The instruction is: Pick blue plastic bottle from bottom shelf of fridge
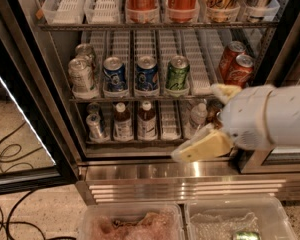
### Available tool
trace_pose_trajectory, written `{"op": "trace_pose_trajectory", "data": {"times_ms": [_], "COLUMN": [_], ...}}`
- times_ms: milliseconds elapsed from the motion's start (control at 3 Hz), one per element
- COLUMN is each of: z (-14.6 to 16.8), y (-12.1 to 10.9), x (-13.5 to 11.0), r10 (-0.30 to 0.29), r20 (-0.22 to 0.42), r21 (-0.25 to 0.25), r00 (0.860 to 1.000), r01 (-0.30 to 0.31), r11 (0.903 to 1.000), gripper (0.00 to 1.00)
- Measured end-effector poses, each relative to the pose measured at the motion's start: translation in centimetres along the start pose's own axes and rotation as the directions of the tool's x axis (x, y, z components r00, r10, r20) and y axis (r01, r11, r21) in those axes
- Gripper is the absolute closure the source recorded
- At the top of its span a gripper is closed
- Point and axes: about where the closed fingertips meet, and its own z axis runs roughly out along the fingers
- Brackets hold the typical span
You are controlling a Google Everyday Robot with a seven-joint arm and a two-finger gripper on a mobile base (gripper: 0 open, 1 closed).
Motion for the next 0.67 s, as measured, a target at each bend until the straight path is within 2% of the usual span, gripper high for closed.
{"op": "trace_pose_trajectory", "data": {"times_ms": [333,667], "z": [5.9,7.5], "y": [3.8,4.6], "x": [-2.5,-6.4], "r10": [0.099,0.133], "r20": [0.119,0.198], "r21": [-0.042,-0.032], "r00": [0.988,0.971], "r01": [-0.095,-0.129], "r11": [0.9946,0.9912], "gripper": [0.0,0.0]}}
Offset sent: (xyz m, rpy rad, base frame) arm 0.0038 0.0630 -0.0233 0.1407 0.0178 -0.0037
